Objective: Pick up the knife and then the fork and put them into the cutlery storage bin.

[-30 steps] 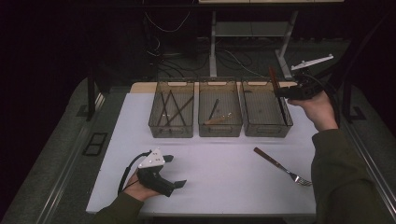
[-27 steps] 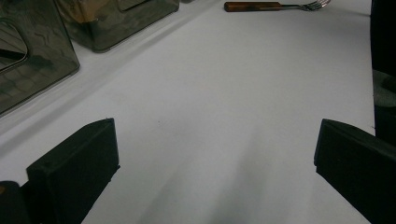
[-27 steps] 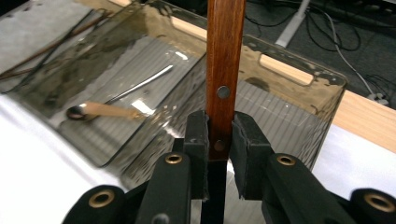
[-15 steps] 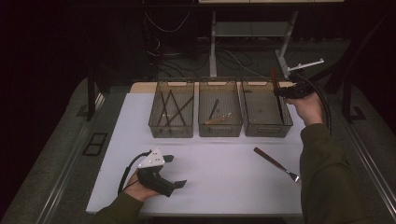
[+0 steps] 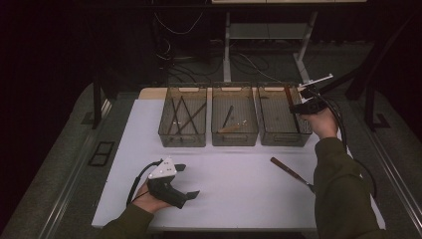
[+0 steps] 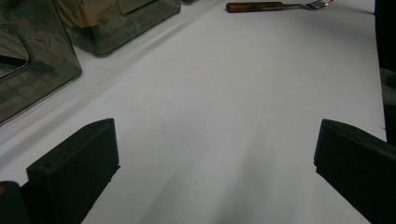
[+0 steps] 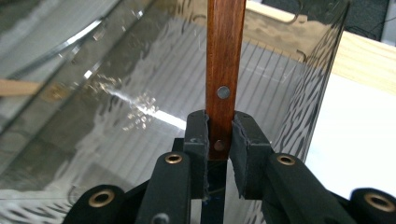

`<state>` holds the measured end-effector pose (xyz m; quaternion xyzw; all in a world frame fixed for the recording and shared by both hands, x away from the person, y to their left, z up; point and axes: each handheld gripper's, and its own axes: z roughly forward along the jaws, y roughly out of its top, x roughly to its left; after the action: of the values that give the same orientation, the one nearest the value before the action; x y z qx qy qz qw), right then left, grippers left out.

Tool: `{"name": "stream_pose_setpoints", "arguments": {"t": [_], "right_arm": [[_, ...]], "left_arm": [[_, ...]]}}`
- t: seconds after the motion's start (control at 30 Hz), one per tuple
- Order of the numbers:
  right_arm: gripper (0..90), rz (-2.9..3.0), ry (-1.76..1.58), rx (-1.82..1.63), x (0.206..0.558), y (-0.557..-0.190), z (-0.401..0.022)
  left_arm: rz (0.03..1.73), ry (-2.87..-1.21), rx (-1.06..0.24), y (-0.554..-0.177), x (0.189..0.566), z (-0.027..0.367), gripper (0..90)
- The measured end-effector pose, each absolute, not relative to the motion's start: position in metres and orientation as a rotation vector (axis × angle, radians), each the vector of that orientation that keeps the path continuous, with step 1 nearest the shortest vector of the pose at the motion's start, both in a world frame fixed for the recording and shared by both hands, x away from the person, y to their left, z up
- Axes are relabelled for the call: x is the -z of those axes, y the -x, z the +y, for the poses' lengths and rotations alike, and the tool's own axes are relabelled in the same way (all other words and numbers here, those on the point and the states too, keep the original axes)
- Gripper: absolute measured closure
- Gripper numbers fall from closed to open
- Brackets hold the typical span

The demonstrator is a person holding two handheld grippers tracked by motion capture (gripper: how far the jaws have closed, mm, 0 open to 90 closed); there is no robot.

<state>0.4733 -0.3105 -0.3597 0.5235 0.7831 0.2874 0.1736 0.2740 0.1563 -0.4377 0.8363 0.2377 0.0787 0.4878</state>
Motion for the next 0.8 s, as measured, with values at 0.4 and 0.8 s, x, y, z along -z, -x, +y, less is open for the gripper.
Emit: {"name": "stream_pose_setpoints", "arguments": {"t": [0.4, 0.8], "right_arm": [[70.9, 2.254, -1.5, -0.722, 0.374, -0.479, -0.302], [50.7, 2.228, -1.516, -0.823, 0.367, -0.468, -0.31]], "left_arm": [[0.564, -2.041, -0.184, -0.272, 0.437, 0.155, 0.0], [0.564, -2.044, -0.184, -0.273, 0.437, 0.154, 0.0]]}}
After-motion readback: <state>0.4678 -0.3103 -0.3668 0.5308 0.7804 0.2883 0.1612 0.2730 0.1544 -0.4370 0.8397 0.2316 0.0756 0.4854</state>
